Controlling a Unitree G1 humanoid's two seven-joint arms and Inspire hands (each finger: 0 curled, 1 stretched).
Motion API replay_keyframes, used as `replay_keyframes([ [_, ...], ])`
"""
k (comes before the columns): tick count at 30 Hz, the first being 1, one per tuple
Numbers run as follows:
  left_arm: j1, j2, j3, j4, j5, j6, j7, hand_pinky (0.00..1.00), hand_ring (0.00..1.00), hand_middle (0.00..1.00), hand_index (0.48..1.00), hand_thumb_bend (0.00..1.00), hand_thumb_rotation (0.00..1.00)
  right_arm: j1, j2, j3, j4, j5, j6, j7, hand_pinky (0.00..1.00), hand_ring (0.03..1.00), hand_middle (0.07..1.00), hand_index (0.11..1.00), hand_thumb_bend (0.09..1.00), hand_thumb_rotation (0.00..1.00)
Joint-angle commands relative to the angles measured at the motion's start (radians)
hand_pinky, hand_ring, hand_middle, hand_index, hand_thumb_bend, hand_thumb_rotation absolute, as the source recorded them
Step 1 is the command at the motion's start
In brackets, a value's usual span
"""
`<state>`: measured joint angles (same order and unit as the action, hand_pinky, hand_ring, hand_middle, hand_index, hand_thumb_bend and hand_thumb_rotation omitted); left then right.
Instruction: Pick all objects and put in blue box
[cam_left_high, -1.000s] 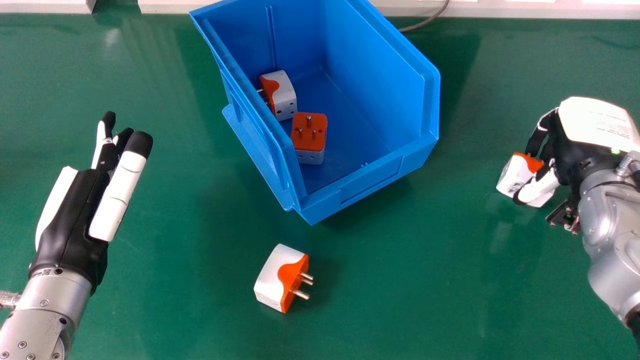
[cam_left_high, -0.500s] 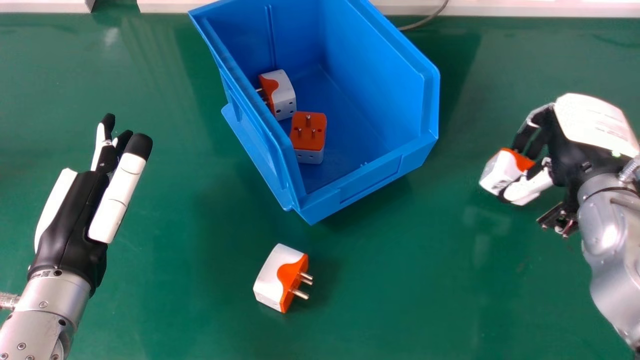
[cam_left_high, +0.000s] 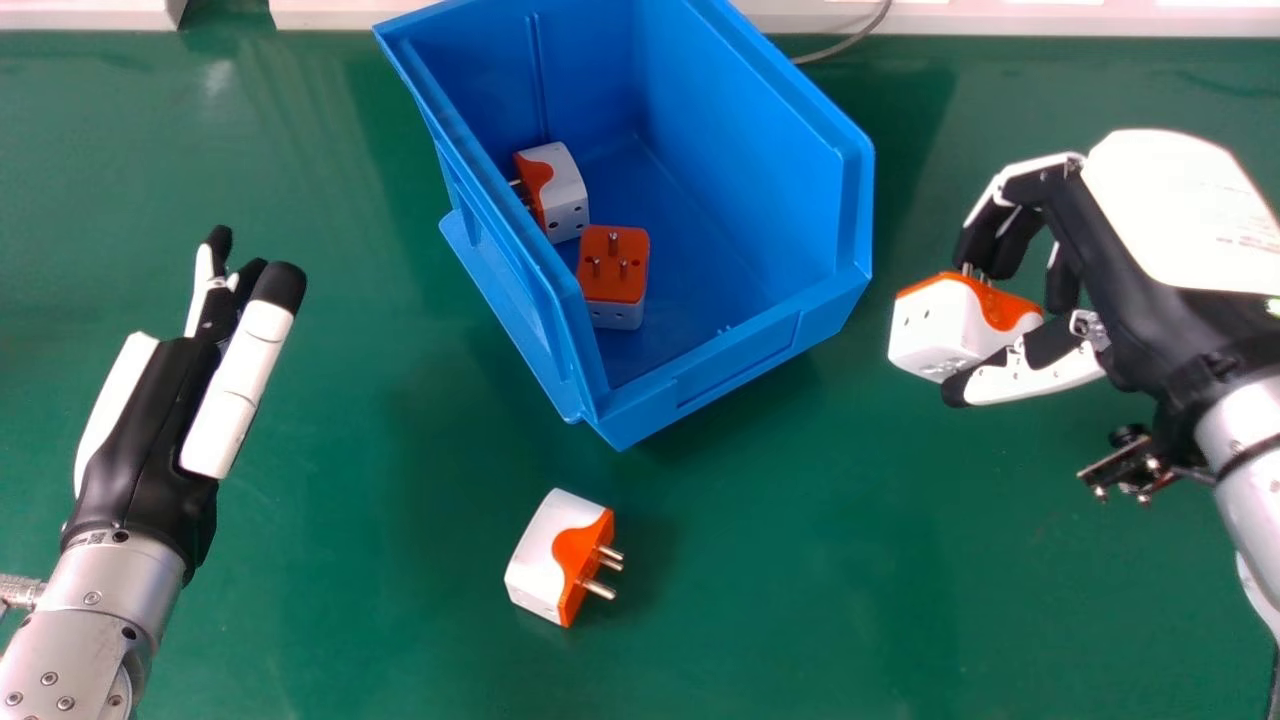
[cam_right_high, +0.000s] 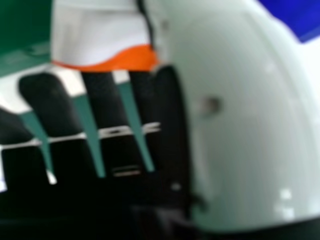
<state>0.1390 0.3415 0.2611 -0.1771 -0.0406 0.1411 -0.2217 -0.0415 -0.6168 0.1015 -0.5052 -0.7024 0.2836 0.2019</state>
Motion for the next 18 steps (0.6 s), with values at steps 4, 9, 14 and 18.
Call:
replay_keyframes([
  [4,-0.020,0.013,0.003,0.001,-0.001,-0.021,-0.003,1.00,1.00,1.00,1.000,0.83,1.00,-0.014,0.051,-0.017,-0.150,-0.011,-0.019,0.038,0.05,0.087,0.449,0.483,0.515,0.00],
  [9,-0.025,0.011,0.000,0.012,0.001,-0.030,-0.002,1.00,1.00,1.00,1.000,0.83,1.00,-0.081,0.105,0.025,-0.189,-0.031,-0.033,0.074,0.04,0.081,0.448,0.483,0.516,0.00],
  [14,-0.032,0.008,-0.006,0.021,0.005,-0.034,0.002,1.00,1.00,1.00,1.000,0.83,1.00,-0.178,0.157,0.072,-0.137,-0.038,-0.068,0.073,0.04,0.076,0.447,0.483,0.515,0.00],
  [18,-0.038,0.008,-0.010,0.029,0.008,-0.040,0.008,1.00,1.00,1.00,1.000,0.82,1.00,-0.276,0.213,0.120,-0.019,-0.047,-0.117,0.031,0.03,0.074,0.447,0.483,0.515,0.00],
])
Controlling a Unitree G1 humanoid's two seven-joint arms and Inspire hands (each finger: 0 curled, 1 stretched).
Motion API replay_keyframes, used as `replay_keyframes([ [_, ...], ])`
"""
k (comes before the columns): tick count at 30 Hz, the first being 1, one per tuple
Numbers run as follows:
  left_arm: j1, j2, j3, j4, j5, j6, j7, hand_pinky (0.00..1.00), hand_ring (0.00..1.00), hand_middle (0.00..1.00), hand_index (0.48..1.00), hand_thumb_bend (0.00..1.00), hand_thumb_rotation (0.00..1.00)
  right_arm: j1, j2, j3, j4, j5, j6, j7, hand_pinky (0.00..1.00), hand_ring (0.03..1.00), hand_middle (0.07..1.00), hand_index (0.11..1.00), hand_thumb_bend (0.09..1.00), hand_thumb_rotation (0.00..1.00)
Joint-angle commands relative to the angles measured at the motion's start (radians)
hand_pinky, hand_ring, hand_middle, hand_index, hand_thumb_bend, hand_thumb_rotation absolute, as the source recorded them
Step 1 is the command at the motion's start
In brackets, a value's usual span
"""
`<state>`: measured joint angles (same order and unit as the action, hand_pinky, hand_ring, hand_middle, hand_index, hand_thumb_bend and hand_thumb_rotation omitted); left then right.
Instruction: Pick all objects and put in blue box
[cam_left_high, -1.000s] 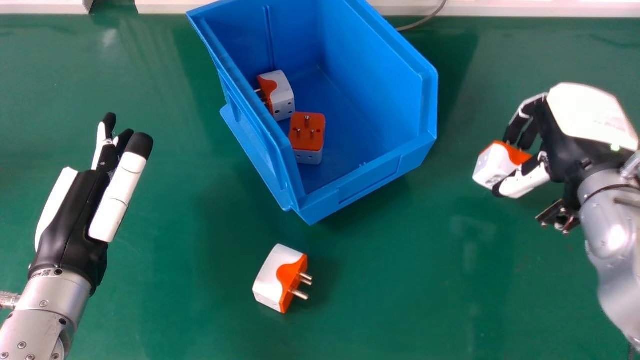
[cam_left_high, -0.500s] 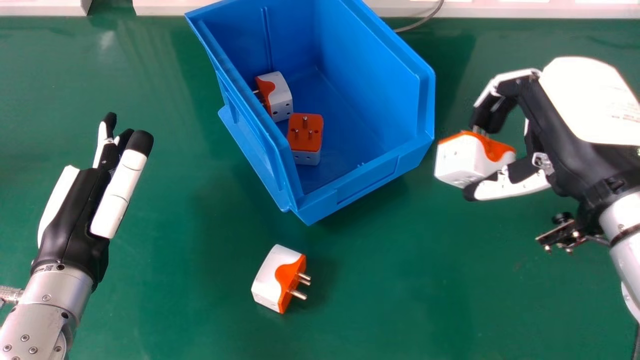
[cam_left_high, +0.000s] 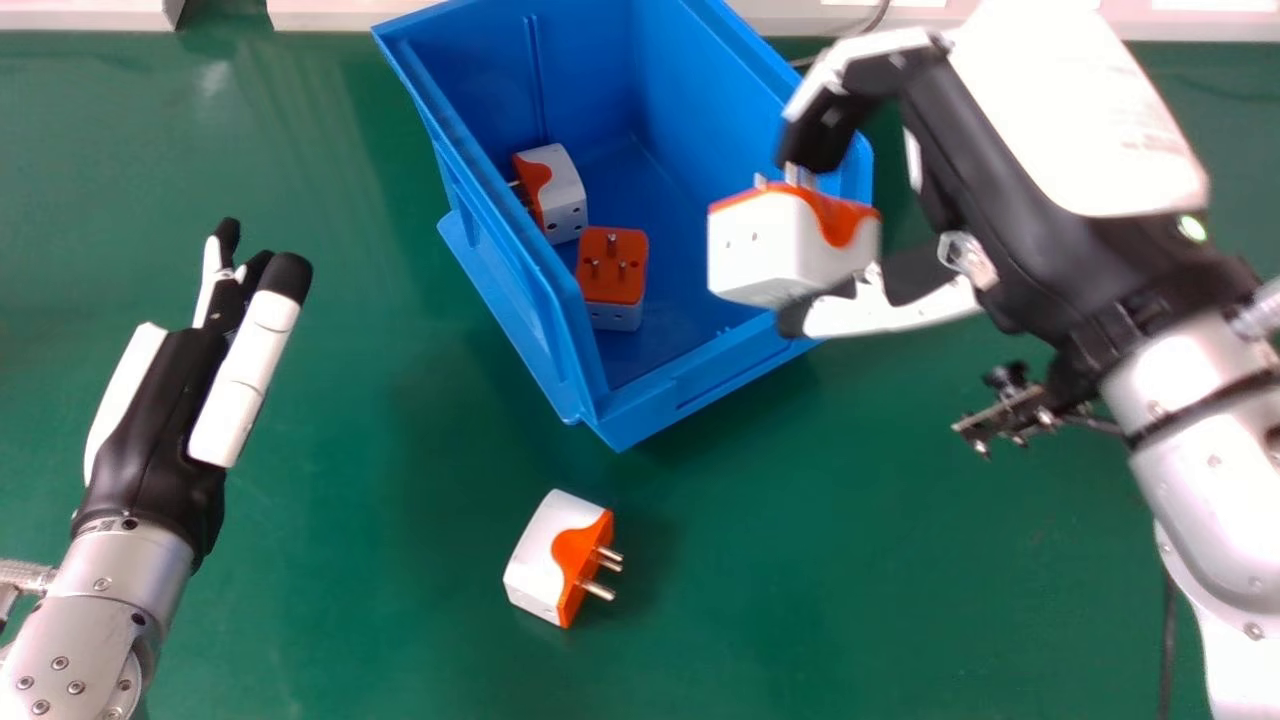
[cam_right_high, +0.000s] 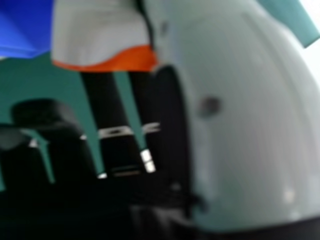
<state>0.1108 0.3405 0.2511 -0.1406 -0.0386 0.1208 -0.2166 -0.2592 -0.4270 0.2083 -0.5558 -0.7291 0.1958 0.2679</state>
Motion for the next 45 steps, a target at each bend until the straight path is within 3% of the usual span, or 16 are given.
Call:
replay_keyframes([
  [1,-0.010,0.008,0.000,-0.006,0.006,-0.021,0.004,1.00,1.00,1.00,1.000,0.81,1.00,-0.088,0.038,0.028,0.073,-0.024,-0.045,-0.052,0.03,0.073,0.447,0.483,0.515,0.00],
  [8,-0.007,0.006,-0.001,-0.016,0.005,-0.016,0.012,1.00,1.00,1.00,1.000,0.78,1.00,-0.299,0.132,0.110,0.423,-0.069,-0.130,-0.185,0.03,0.071,0.446,0.484,0.515,0.00],
  [13,0.000,0.006,-0.002,-0.018,0.006,-0.016,0.015,1.00,1.00,1.00,1.000,0.76,1.00,-0.429,0.190,0.157,0.689,-0.110,-0.152,-0.300,0.08,0.150,0.467,0.482,0.513,0.00],
  [19,0.016,0.006,-0.002,-0.041,0.007,-0.007,0.017,1.00,1.00,1.00,1.000,0.78,1.00,-0.569,0.235,0.216,1.036,-0.138,-0.185,-0.435,0.12,0.195,0.441,0.507,0.507,0.00],
  [21,0.023,0.007,-0.001,-0.049,0.006,-0.007,0.016,1.00,1.00,1.00,1.000,0.79,1.00,-0.611,0.250,0.235,1.138,-0.144,-0.187,-0.468,0.10,0.159,0.458,0.489,0.512,0.00],
  [28,0.039,0.009,0.004,-0.069,0.000,0.000,0.009,1.00,1.00,1.00,1.000,0.80,1.00,-0.705,0.303,0.270,1.341,-0.135,-0.176,-0.504,0.06,0.103,0.468,0.479,0.519,0.00],
  [38,0.047,0.003,0.001,-0.086,-0.008,0.006,0.002,1.00,1.00,1.00,1.000,0.83,1.00,-0.739,0.349,0.312,1.475,-0.134,-0.158,-0.540,0.08,0.112,0.469,0.479,0.524,0.00],
  [40,0.042,0.003,-0.001,-0.080,-0.005,0.004,0.004,1.00,1.00,1.00,1.000,0.84,1.00,-0.734,0.343,0.340,1.468,-0.158,-0.143,-0.533,0.20,0.252,0.482,0.479,0.519,0.00],
  [41,0.039,0.003,-0.002,-0.078,-0.003,0.004,0.005,1.00,1.00,1.00,1.000,0.84,1.00,-0.731,0.339,0.352,1.459,-0.170,-0.134,-0.528,0.35,0.436,0.588,0.533,0.515,0.16],
  [42,0.037,0.002,-0.003,-0.076,-0.001,0.005,0.007,1.00,1.00,1.00,1.000,0.83,1.00,-0.726,0.335,0.363,1.447,-0.179,-0.125,-0.522,0.42,0.514,0.638,0.575,0.517,0.26],
  [43,0.036,0.002,-0.004,-0.076,0.000,0.006,0.009,1.00,1.00,1.00,1.000,0.83,1.00,-0.720,0.329,0.370,1.430,-0.182,-0.117,-0.515,0.60,0.709,0.784,0.716,0.535,0.48],
  [44,0.035,0.000,-0.005,-0.076,0.001,0.008,0.011,1.00,1.00,1.00,1.000,0.83,1.00,-0.713,0.324,0.373,1.414,-0.183,-0.110,-0.509,0.64,0.753,0.818,0.749,0.539,0.52],
  [45,0.034,-0.001,-0.006,-0.077,0.001,0.010,0.013,1.00,1.00,1.00,1.000,0.82,1.00,-0.707,0.321,0.375,1.402,-0.182,-0.105,-0.504,0.75,0.864,0.906,0.847,0.545,0.64],
])
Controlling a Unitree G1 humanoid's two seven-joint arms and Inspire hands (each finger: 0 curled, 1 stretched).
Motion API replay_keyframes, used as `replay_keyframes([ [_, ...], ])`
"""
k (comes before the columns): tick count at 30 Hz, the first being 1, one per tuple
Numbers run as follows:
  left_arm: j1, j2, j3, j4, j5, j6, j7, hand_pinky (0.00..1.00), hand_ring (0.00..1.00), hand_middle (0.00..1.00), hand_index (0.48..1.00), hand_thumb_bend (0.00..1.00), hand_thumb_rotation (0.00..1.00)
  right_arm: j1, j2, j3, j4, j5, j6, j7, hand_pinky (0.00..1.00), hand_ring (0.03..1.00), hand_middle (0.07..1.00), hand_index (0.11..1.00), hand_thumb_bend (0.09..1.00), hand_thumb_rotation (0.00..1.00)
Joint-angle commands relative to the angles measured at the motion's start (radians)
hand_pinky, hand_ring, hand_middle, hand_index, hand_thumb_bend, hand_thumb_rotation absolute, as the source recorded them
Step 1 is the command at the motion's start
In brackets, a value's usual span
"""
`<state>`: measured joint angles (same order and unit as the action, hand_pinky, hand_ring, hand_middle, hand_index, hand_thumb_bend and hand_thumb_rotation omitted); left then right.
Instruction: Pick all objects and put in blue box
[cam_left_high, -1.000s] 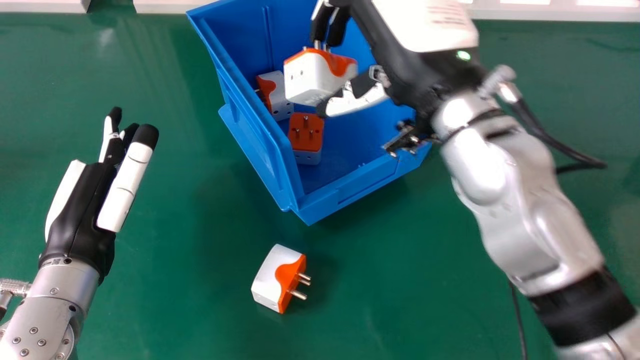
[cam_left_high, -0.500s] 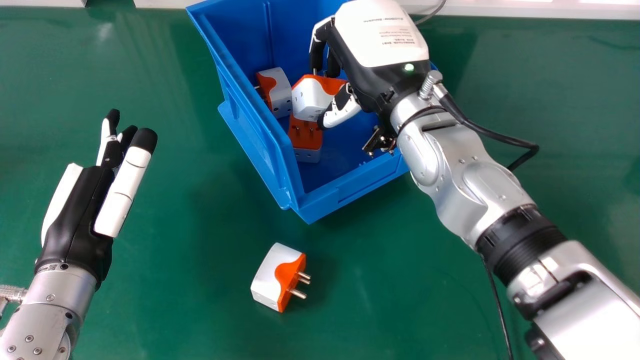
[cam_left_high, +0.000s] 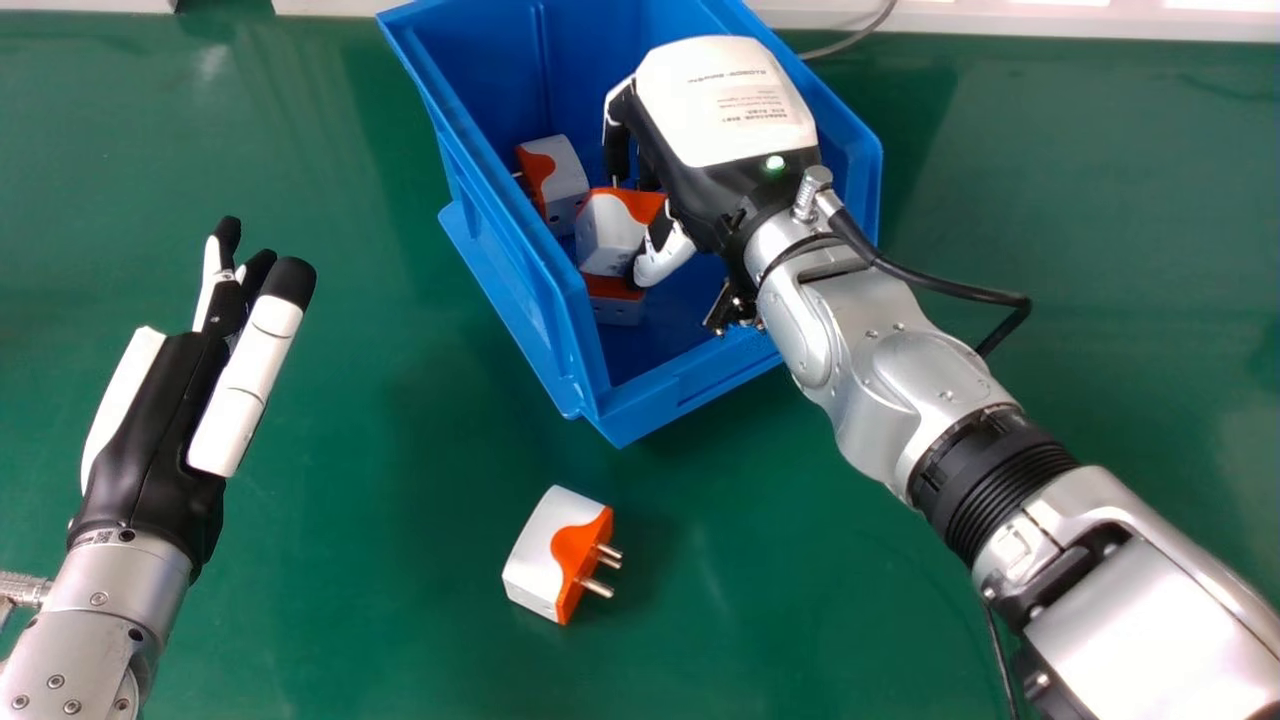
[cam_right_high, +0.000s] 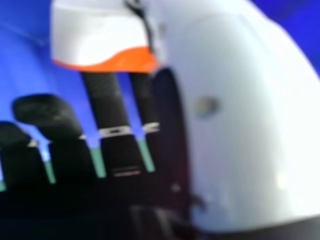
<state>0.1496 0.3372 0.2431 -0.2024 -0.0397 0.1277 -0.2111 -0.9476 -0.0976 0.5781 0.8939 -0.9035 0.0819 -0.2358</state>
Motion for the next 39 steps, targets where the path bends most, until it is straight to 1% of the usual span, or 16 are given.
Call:
replay_keyframes([
  [1,-0.006,0.001,0.002,-0.015,0.003,0.005,0.009,1.00,1.00,1.00,1.000,0.82,1.00,-0.014,-0.011,0.006,-0.059,-0.006,0.014,0.003,0.82,0.923,0.952,0.900,0.548,0.69],
  [3,-0.007,-0.001,0.001,-0.016,0.002,0.010,0.011,1.00,1.00,1.00,1.000,0.82,1.00,0.005,-0.020,0.006,-0.091,-0.003,0.028,0.007,0.85,0.949,0.970,0.924,0.548,0.71],
  [4,-0.008,-0.003,0.001,-0.017,0.000,0.012,0.012,1.00,1.00,1.00,1.000,0.81,1.00,0.017,-0.026,0.005,-0.111,-0.001,0.035,0.008,0.89,0.974,0.985,0.953,0.541,0.74],
  [6,-0.011,-0.005,0.001,-0.015,0.000,0.013,0.013,1.00,1.00,1.00,1.000,0.81,1.00,0.036,-0.035,0.002,-0.139,0.000,0.043,0.006,0.91,0.979,0.988,0.959,0.538,0.75],
  [7,-0.012,-0.006,0.000,-0.013,0.000,0.012,0.014,1.00,1.00,1.00,1.000,0.80,1.00,0.042,-0.039,0.002,-0.148,0.000,0.047,0.007,0.94,0.990,0.994,0.975,0.525,0.76],
  [9,-0.012,-0.007,0.000,-0.012,0.002,0.009,0.015,1.00,1.00,1.00,1.000,0.80,1.00,0.054,-0.045,0.002,-0.171,-0.003,0.055,0.008,0.94,0.992,0.995,0.979,0.521,0.76],
  [13,-0.018,-0.010,-0.002,-0.005,0.001,0.012,0.017,1.00,1.00,1.00,1.000,0.78,1.00,0.081,-0.064,0.003,-0.220,-0.014,0.071,0.001,0.98,0.999,0.999,0.995,0.480,0.76],
  [15,-0.017,-0.010,-0.002,-0.004,0.002,0.009,0.018,1.00,1.00,1.00,1.000,0.79,1.00,0.087,-0.070,0.004,-0.234,-0.016,0.076,0.000,0.99,1.000,1.000,0.999,0.453,0.76],
  [19,-0.019,-0.010,-0.005,-0.003,0.004,0.007,0.022,1.00,1.00,1.00,1.000,0.81,1.00,0.112,-0.094,0.014,-0.267,-0.042,0.089,-0.015,1.00,1.000,1.000,1.000,0.421,0.76],
  [22,-0.022,-0.011,-0.005,0.000,0.003,0.010,0.024,1.00,1.00,1.00,1.000,0.81,1.00,0.141,-0.113,0.018,-0.314,-0.060,0.100,-0.015,1.00,1.000,1.000,0.995,0.414,0.76],
  [24,-0.022,-0.013,-0.008,-0.003,0.002,0.017,0.024,1.00,1.00,1.00,1.000,0.81,1.00,0.209,-0.144,0.016,-0.422,-0.086,0.114,-0.007,1.00,1.000,1.000,0.986,0.400,0.75],
  [27,-0.021,-0.014,-0.013,-0.006,0.005,0.021,0.026,1.00,1.00,1.00,1.000,0.82,1.00,0.316,-0.177,0.001,-0.562,-0.105,0.126,-0.007,1.00,1.000,1.000,0.977,0.389,0.75],
  [31,-0.019,-0.017,-0.015,-0.007,0.006,0.013,0.031,1.00,1.00,1.00,1.000,0.81,1.00,0.479,-0.198,-0.029,-0.757,-0.103,0.145,-0.003,1.00,1.000,1.000,0.966,0.379,0.75],
  [34,-0.020,-0.020,-0.018,-0.007,0.005,0.009,0.035,1.00,1.00,1.00,1.000,0.80,1.00,0.611,-0.200,-0.052,-0.906,-0.100,0.156,0.002,1.00,1.000,1.000,0.961,0.371,0.75],
  [37,-0.020,-0.022,-0.019,-0.005,0.006,0.003,0.037,1.00,1.00,1.00,1.000,0.80,1.00,0.699,-0.198,-0.067,-0.994,-0.110,0.158,0.003,0.98,1.000,1.000,0.958,0.369,0.74],
  [39,-0.018,-0.023,-0.020,-0.005,0.007,-0.002,0.038,1.00,1.00,1.00,1.000,0.81,1.00,0.793,-0.198,-0.077,-1.082,-0.114,0.158,-0.007,0.98,1.000,1.000,0.955,0.366,0.73],
])
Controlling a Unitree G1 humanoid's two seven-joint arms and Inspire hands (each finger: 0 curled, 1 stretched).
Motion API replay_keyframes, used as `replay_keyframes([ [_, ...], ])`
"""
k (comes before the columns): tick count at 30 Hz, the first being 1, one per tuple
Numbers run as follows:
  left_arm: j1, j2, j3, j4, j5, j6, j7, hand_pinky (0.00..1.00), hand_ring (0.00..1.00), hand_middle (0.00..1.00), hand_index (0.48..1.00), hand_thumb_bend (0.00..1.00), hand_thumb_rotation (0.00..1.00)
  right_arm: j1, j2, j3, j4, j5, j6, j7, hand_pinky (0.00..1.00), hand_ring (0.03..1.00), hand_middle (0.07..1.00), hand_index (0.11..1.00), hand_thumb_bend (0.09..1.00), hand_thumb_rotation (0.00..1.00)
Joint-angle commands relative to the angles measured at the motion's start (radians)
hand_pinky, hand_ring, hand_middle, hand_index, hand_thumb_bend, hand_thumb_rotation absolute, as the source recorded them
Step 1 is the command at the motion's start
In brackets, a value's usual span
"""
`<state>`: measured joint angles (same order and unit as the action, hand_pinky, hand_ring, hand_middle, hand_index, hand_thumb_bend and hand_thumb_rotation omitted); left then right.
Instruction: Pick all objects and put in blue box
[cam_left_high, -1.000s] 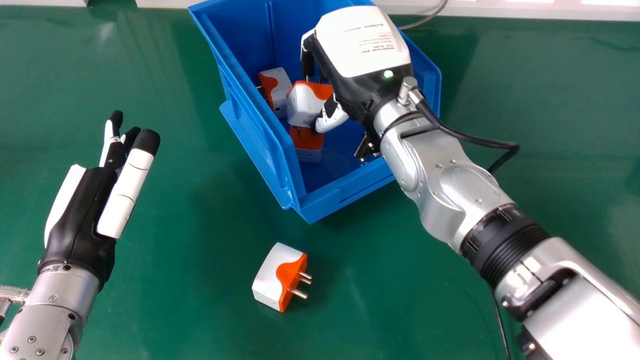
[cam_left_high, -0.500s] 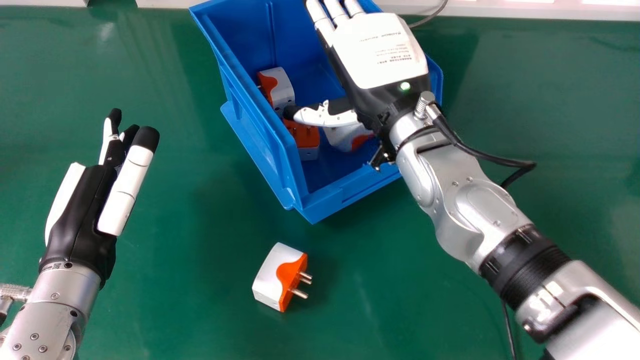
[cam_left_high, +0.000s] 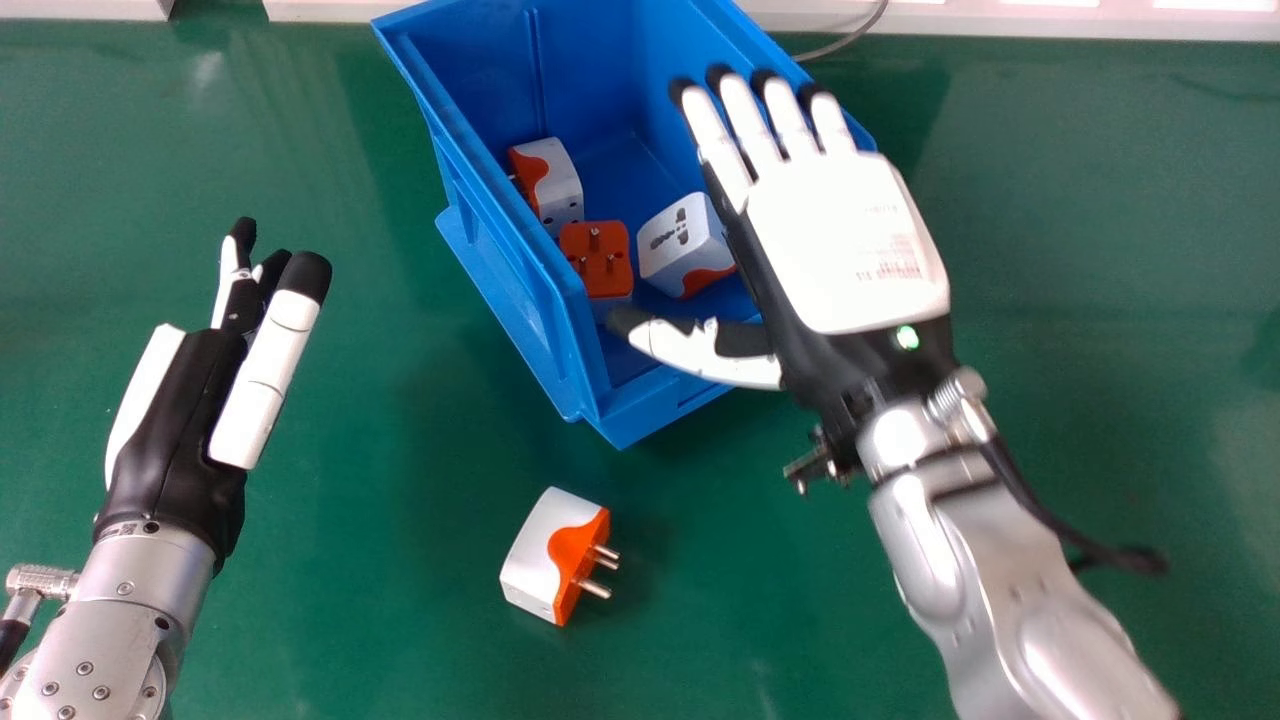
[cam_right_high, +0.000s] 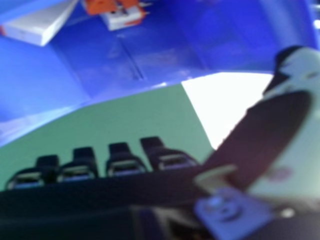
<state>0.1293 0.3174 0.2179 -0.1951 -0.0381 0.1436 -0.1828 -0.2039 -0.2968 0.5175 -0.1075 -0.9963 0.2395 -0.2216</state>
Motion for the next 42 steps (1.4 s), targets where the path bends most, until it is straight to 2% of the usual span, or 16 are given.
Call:
replay_keyframes([
  [1,0.004,-0.003,0.006,-0.013,0.005,-0.020,0.010,1.00,1.00,1.00,1.000,0.81,1.00,0.080,0.002,-0.021,-0.109,-0.025,0.000,-0.023,0.97,1.000,1.000,0.950,0.361,0.72],
  [8,0.005,-0.003,-0.001,-0.005,0.010,-0.038,0.018,1.00,1.00,1.00,1.000,0.81,1.00,0.335,0.016,-0.034,-0.312,-0.075,-0.015,-0.043,0.96,0.996,0.999,0.942,0.360,0.69],
  [15,0.010,-0.004,-0.002,0.002,0.014,-0.047,0.021,1.00,1.00,1.00,1.000,0.81,1.00,0.508,0.013,-0.025,-0.372,-0.122,-0.071,-0.084,0.93,0.983,0.983,0.933,0.373,0.70],
  [22,0.011,-0.016,-0.006,-0.007,0.017,-0.023,0.028,1.00,1.00,1.00,1.000,0.79,1.00,0.643,-0.029,-0.001,-0.406,-0.096,-0.151,-0.006,0.92,0.963,0.966,0.919,0.381,0.71],
  [30,0.021,-0.028,-0.009,-0.020,0.025,-0.016,0.034,1.00,1.00,1.00,1.000,0.78,1.00,0.665,-0.017,0.049,-0.354,-0.097,-0.215,0.036,0.89,0.951,0.963,0.917,0.376,0.69],
  [35,0.021,-0.030,-0.011,-0.012,0.029,-0.023,0.039,1.00,1.00,1.00,1.000,0.78,1.00,0.631,0.008,0.081,-0.293,-0.089,-0.235,0.058,0.89,0.944,0.959,0.916,0.374,0.69],
  [42,0.020,-0.034,-0.008,-0.011,0.029,-0.016,0.040,1.00,1.00,1.00,1.000,0.76,1.00,0.555,0.045,0.104,-0.205,-0.074,-0.240,0.085,0.89,0.939,0.956,0.913,0.374,0.68],
])
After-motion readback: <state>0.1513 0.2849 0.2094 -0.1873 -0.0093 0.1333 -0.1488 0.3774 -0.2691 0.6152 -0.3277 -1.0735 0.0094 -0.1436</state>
